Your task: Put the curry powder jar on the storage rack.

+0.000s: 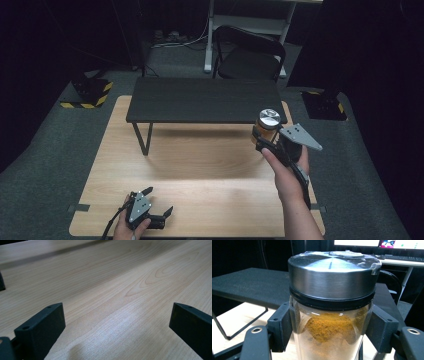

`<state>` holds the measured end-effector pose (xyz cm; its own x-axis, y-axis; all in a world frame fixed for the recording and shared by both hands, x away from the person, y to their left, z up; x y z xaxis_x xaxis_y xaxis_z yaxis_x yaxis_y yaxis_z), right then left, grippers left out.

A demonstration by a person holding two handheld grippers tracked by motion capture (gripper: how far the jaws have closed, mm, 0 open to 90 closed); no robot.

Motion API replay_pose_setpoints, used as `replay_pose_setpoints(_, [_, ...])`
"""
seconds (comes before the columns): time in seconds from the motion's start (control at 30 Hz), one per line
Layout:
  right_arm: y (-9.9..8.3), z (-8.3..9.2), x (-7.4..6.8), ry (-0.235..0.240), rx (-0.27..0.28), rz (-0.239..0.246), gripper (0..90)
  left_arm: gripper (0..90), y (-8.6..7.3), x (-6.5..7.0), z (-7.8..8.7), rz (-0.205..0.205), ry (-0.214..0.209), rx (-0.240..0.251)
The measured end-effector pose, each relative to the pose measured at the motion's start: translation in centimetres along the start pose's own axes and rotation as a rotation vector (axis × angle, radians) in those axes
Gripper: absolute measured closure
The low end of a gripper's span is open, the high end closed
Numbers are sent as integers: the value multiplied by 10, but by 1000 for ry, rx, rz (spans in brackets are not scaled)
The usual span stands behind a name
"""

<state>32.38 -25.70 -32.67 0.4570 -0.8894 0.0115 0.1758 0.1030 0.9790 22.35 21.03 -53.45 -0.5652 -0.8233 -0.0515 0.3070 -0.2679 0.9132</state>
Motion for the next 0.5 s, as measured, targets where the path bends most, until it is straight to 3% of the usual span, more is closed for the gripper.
replay_pose_setpoints(0.5, [37, -54, -26, 31, 19, 31, 309, 6, 0, -1, 1, 3, -9, 0])
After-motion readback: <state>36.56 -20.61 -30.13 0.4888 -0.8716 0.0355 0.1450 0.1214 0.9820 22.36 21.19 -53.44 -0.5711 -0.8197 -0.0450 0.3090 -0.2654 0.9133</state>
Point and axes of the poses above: each handheld gripper's, and its own axes: z roughly backward along the jaws, y roughly out of its top, x roughly to its right, the point moved 7 cm from there along -z, roughly forward along the jaws, and after that the axes turned 3 degrees about y, right-handed, at the moved point
